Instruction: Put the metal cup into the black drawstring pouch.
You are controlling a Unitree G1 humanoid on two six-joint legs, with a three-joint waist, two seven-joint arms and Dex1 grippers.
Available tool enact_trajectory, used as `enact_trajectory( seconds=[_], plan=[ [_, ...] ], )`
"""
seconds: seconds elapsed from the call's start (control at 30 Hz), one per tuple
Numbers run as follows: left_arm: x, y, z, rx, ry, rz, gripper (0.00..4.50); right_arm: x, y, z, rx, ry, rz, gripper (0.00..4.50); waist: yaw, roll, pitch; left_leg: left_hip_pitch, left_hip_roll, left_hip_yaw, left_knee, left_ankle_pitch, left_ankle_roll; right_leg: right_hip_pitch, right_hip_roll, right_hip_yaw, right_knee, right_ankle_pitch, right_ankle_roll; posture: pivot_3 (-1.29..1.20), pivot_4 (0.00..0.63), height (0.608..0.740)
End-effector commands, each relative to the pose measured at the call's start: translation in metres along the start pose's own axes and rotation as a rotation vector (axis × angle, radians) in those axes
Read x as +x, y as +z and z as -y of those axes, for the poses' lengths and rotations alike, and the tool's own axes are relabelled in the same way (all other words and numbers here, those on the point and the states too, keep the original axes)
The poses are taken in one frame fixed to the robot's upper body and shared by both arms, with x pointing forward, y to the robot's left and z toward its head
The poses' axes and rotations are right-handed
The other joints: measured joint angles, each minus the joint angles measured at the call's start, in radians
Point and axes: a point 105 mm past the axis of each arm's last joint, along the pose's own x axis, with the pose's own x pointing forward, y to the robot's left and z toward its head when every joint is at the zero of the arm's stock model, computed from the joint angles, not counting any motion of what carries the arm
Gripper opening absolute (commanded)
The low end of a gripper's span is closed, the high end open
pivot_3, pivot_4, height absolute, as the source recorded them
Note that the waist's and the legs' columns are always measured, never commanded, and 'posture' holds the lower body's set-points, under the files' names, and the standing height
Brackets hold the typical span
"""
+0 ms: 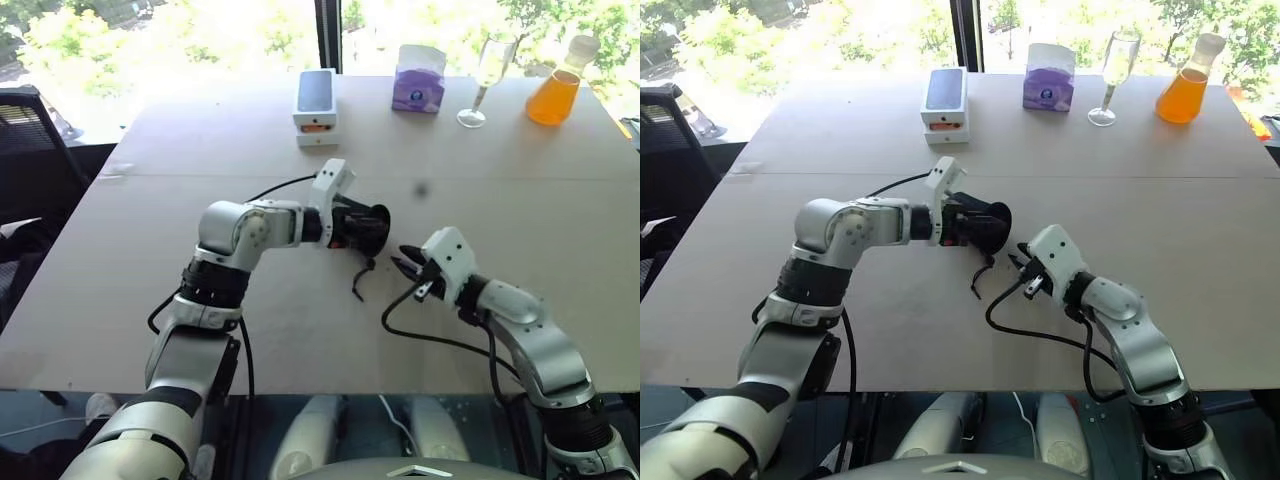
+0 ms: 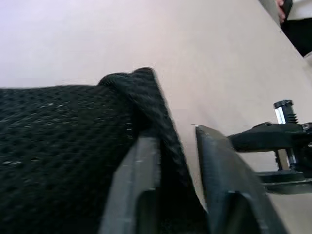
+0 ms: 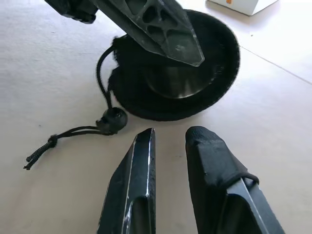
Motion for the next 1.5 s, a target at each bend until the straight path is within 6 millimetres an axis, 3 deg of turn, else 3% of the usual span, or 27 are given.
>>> enact_trajectory(
  seconds=[0.03,0.2,0.23,0.3,0.4,0.47,0.5,0.63,0.93,1.07,1.2,1.3,1.37,1.4,1.5],
  plan=[
    [-0.004,0.025,0.02,0.008,-0.08,0.045,2.41,-0.003,0.0,-0.025,0.184,0.099,0.008,1.03,0.001,0.0,0.0,0.0,0.0,-0.001,0.0,0.0,0.0,0.0,0.0,-0.001,-0.001,0.0,0.0,0.0,0.15,0.74],
    [-0.006,0.036,0.025,-0.073,-0.131,0.046,2.41,-0.006,-0.006,-0.036,0.271,0.152,-0.017,1.03,-0.003,0.0,0.0,-0.001,0.0,-0.001,0.0,0.0,0.0,0.0,0.001,-0.002,-0.002,0.0,0.0,0.0,0.15,0.74],
    [-0.006,0.036,0.028,-0.046,-0.138,0.037,2.66,-0.006,-0.004,-0.037,0.288,0.163,-0.005,1.27,-0.004,0.0,0.0,-0.001,0.0,-0.001,0.0,0.0,0.0,0.0,0.0,-0.002,-0.002,0.0,0.0,0.0,0.15,0.74],
    [0.002,0.033,0.027,-0.007,-0.103,-0.009,3.2,-0.006,0.0,-0.036,0.303,0.167,0.01,1.84,-0.004,0.0,0.0,-0.001,0.0,-0.001,-0.001,0.0,0.0,0.0,0.0,-0.002,-0.002,0.0,0.0,0.0,0.15,0.74],
    [0.019,0.038,0.019,-0.013,-0.01,0.001,4.5,-0.005,-0.002,-0.031,0.287,0.141,-0.005,3.24,0.002,0.0,0.0,-0.001,0.0,-0.001,-0.001,0.0,0.0,0.0,0.0,-0.002,-0.002,0.0,0.0,0.0,0.15,0.74],
    [0.027,0.043,0.017,-0.063,0.033,-0.005,4.5,-0.004,-0.004,-0.021,0.267,0.087,-0.014,4.15,0.012,0.0,0.0,-0.001,0.0,-0.002,0.0,0.0,0.0,0.0,0.001,-0.003,-0.003,0.0,0.0,0.0,0.15,0.74],
    [0.028,0.044,0.016,-0.074,0.041,-0.01,4.5,-0.004,-0.004,-0.019,0.263,0.073,-0.015,4.39,0.015,0.0,0.0,-0.001,0.0,-0.001,0.0,0.0,0.0,0.0,0.001,-0.003,-0.003,0.0,0.0,0.0,0.15,0.74],
    [0.016,0.052,0.017,-0.232,0.03,-0.038,4.5,-0.006,-0.009,-0.01,0.285,0.016,-0.046,4.39,0.01,0.0,0.0,-0.001,0.0,-0.001,-0.001,0.0,0.0,0.0,0.0,-0.003,-0.002,0.0,0.0,0.0,0.15,0.74],
    [-0.026,0.056,0.029,-0.164,-0.073,0.027,4.5,0.004,-0.01,-0.018,0.202,0.022,-0.074,4.39,-0.007,0.0,0.0,-0.001,0.0,0.0,-0.001,0.0,0.0,-0.001,0.0,-0.002,-0.002,0.0,0.0,0.0,0.15,0.74],
    [-0.033,0.059,0.02,-0.196,-0.047,0.087,4.5,0.011,-0.007,-0.034,0.274,0.108,-0.056,4.39,-0.006,0.0,0.0,-0.001,0.0,-0.001,-0.001,0.0,0.0,-0.001,0.0,-0.001,-0.001,0.0,0.0,0.0,0.15,0.74],
    [-0.038,0.071,0.004,-0.219,0.03,0.19,4.5,0.016,-0.01,-0.035,0.264,0.119,-0.077,4.39,-0.005,0.0,0.0,-0.001,0.0,0.0,0.0,0.0,0.0,-0.001,0.0,-0.002,-0.001,0.0,0.0,0.0,0.15,0.74],
    [-0.044,0.079,-0.003,-0.203,0.074,0.267,4.5,0.022,-0.023,-0.033,0.235,0.099,-0.13,3.67,-0.007,0.0,0.0,0.0,0.0,0.0,0.0,0.0,0.0,-0.001,0.0,-0.002,-0.001,0.0,0.0,0.0,0.15,0.74],
    [-0.051,0.084,0.002,-0.157,0.053,0.319,4.5,0.024,-0.034,-0.03,0.207,0.08,-0.172,2.65,-0.009,0.0,0.0,0.001,0.0,0.0,0.0,0.0,0.0,0.0,0.0,-0.002,0.0,0.0,0.0,0.0,0.15,0.74],
    [-0.056,0.086,0.004,-0.117,0.049,0.358,4.5,0.023,-0.041,-0.029,0.176,0.073,-0.2,2.38,-0.011,0.0,0.0,0.001,0.0,0.0,0.0,0.0,0.0,0.0,0.0,-0.002,0.0,0.0,0.0,0.0,0.15,0.74],
    [-0.071,0.086,0.011,0.002,0.03,0.46,4.5,0.019,-0.054,-0.026,0.108,0.058,-0.251,0.72,-0.011,0.001,-0.001,0.002,0.0,0.002,-0.001,0.0,0.0,0.0,0.0,-0.001,0.001,0.0,0.0,0.0,0.15,0.74]
  ],
)
